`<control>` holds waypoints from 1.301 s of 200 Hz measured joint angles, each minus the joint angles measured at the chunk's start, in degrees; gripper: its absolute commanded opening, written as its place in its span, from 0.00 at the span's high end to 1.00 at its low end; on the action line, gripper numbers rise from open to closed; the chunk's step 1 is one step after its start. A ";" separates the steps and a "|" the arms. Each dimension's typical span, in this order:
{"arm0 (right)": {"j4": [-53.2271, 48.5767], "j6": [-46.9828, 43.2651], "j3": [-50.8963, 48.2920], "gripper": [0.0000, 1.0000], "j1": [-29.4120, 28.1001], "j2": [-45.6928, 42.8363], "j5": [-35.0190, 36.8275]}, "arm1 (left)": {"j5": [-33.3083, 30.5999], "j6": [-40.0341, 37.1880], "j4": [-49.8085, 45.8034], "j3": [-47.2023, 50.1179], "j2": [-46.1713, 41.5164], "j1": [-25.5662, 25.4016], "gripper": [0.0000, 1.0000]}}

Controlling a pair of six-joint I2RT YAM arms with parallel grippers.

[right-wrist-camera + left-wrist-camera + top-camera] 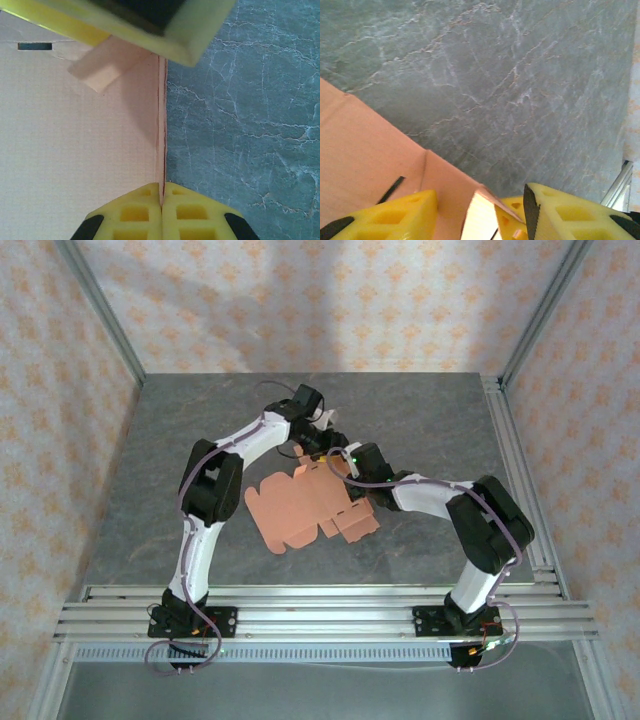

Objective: Fold the paper box

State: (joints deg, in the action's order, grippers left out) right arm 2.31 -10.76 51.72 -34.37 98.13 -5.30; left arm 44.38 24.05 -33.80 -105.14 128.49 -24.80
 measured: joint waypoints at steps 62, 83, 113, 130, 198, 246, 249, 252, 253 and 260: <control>0.09 -0.04 0.02 1.00 0.02 0.00 0.02 | -0.85 5.90 0.31 -0.17 0.02 -0.72 0.61; 0.11 -0.39 0.02 1.00 0.02 0.00 0.04 | -1.03 8.11 0.63 -0.24 0.02 -0.83 0.64; 0.15 -0.48 0.02 1.00 0.02 0.00 0.48 | -1.36 10.43 0.61 -0.72 0.13 -1.09 0.70; 0.33 -0.48 0.02 1.00 0.02 0.00 0.72 | -1.42 11.06 0.59 -1.01 0.15 -1.09 0.77; 0.39 0.11 0.02 1.00 0.17 0.00 2.43 | -6.91 10.21 1.70 1.33 -1.51 -1.20 0.36; 0.59 1.25 0.02 1.00 0.46 0.00 1.46 | -15.02 10.12 7.28 11.43 -15.32 -0.33 0.15; 0.61 1.31 0.02 1.00 0.46 0.00 1.40 | -15.32 9.99 7.80 12.04 -16.44 -0.24 0.14; 0.59 1.42 0.02 1.00 0.46 0.00 1.36 | -15.72 10.05 8.52 12.74 -17.53 -0.07 0.14; 0.57 1.55 0.02 1.00 0.46 0.00 1.33 | -15.85 10.10 8.70 12.92 -17.79 -0.02 0.14; 0.31 1.79 0.02 1.00 0.44 0.02 1.25 | -16.65 10.12 10.10 14.49 -20.31 0.48 0.11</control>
State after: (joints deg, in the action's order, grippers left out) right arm 2.61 -8.97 51.75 -33.93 98.15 -4.05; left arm 27.73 34.17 -23.70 -90.65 108.18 -24.32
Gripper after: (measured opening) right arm 0.047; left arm 0.856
